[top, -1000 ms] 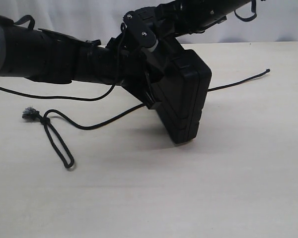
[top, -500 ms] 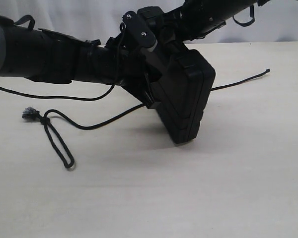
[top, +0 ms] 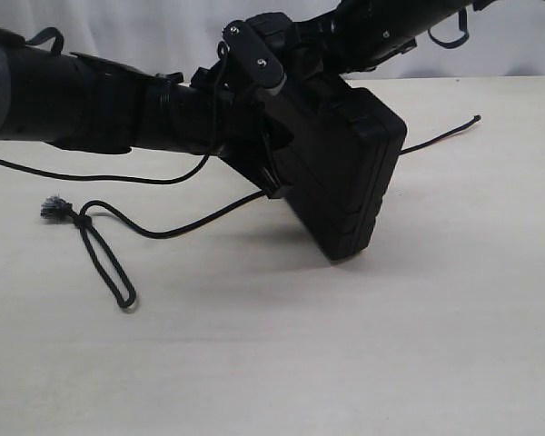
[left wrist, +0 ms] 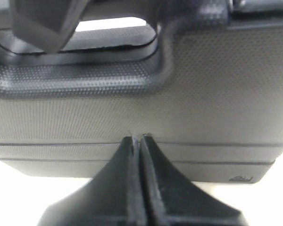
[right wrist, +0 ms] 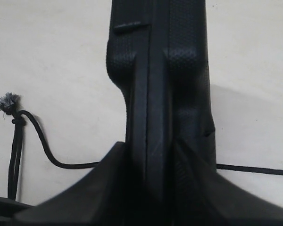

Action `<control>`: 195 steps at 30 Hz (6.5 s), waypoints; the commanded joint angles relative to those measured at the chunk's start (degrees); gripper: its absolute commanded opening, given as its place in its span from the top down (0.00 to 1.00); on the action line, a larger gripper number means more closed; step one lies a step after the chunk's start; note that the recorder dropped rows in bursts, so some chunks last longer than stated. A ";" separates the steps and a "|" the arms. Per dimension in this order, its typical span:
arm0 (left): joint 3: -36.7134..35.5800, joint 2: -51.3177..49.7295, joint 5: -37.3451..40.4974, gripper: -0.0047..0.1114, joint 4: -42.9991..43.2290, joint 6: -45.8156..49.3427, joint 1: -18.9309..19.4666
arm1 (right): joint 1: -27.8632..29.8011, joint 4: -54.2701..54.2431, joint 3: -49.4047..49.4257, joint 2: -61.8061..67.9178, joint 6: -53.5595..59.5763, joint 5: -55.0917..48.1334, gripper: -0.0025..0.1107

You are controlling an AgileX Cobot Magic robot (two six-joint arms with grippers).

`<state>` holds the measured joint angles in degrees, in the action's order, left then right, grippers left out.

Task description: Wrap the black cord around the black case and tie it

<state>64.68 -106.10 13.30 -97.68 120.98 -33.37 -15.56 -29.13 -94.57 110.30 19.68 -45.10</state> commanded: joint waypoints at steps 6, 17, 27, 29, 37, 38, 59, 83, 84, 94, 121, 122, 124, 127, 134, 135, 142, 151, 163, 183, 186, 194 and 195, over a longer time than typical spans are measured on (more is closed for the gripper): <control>-0.95 5.56 -5.28 0.96 0.99 1.82 0.01 | 0.06 0.19 -0.01 -0.96 -3.88 1.10 0.74; -6.99 11.09 -21.07 0.96 3.13 1.82 0.01 | 0.06 -0.07 -0.01 -0.96 -3.89 1.15 0.74; -9.27 11.09 -41.32 0.96 -2.26 1.82 0.79 | 0.06 -0.07 -0.01 -0.96 -3.89 1.52 0.74; -9.49 11.09 -41.47 0.96 -2.26 1.82 2.16 | 0.06 -0.07 -0.01 -0.96 -3.89 1.52 0.74; -12.50 11.09 -27.16 0.96 -2.26 1.71 9.89 | 0.06 -0.07 -0.01 -0.96 -3.89 1.63 0.74; -12.60 11.09 -24.04 0.96 -2.26 1.21 11.22 | 0.06 -0.07 -0.01 -0.96 -3.89 1.63 0.74; -5.86 10.11 12.01 0.96 58.65 -9.64 34.88 | 0.06 -0.07 -0.01 -0.96 -3.89 1.63 0.74; -16.05 9.42 13.88 0.44 87.22 -8.61 23.73 | 0.06 -0.07 -0.01 -0.96 -3.89 1.63 0.74; -16.05 9.00 13.93 0.44 88.15 -8.61 23.73 | 0.06 -0.07 -0.01 -0.96 -3.89 1.63 0.74; -16.05 -1.84 -1.38 0.44 104.14 -8.13 23.73 | 0.06 -0.07 -0.01 -0.96 -3.89 1.63 0.74; -15.93 2.02 7.21 0.96 65.41 -17.09 11.32 | 0.06 -0.07 -0.01 -0.96 -3.89 1.63 0.74; -15.93 3.25 7.73 0.96 63.07 -17.80 11.30 | 0.06 -0.07 -0.01 -0.96 -3.89 1.63 0.74; -15.93 5.81 8.93 0.96 55.74 -18.05 11.33 | 0.06 -0.07 -0.01 -0.96 -3.89 1.63 0.74; -15.93 8.81 7.93 0.96 44.75 -20.47 11.41 | 0.06 -0.07 -0.01 -0.96 -3.89 1.63 0.74; -15.85 10.86 4.13 0.96 23.44 -22.44 11.30 | 0.06 -0.07 -0.01 -0.96 -3.89 1.63 0.74; -15.85 10.74 3.38 0.96 23.99 -23.62 11.30 | 0.06 -0.07 -0.01 -0.96 -3.89 1.63 0.74; -15.85 10.61 -11.40 0.96 27.17 -30.02 11.30 | 0.06 -0.07 -0.01 -0.96 -3.89 1.63 0.74; -10.37 10.00 6.94 0.96 28.46 -41.92 12.76 | 0.06 -0.07 -0.01 -0.96 -3.89 1.63 0.74; -6.36 0.64 25.45 0.57 48.69 -55.39 13.99 | 0.06 -0.07 -0.01 -0.96 -3.89 1.63 0.74; -9.51 5.03 34.07 0.51 95.43 -43.43 -0.59 | 0.06 -0.07 -0.01 -0.96 -3.89 1.63 0.74; -11.93 5.03 26.20 0.51 102.61 -44.61 -3.24 | 0.06 -0.07 -0.01 -0.96 -3.89 1.63 0.74; -14.18 1.77 22.27 0.54 98.91 -44.37 -4.02 | 0.06 -0.07 -0.01 -0.96 -3.89 1.63 0.74; -14.18 1.49 22.03 0.57 97.68 -44.37 -4.02 | 0.06 -0.07 -0.01 -0.96 -3.89 1.63 0.74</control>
<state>50.78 -103.81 36.28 2.31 76.51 -37.22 -15.56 -28.77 -94.57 110.30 15.79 -44.91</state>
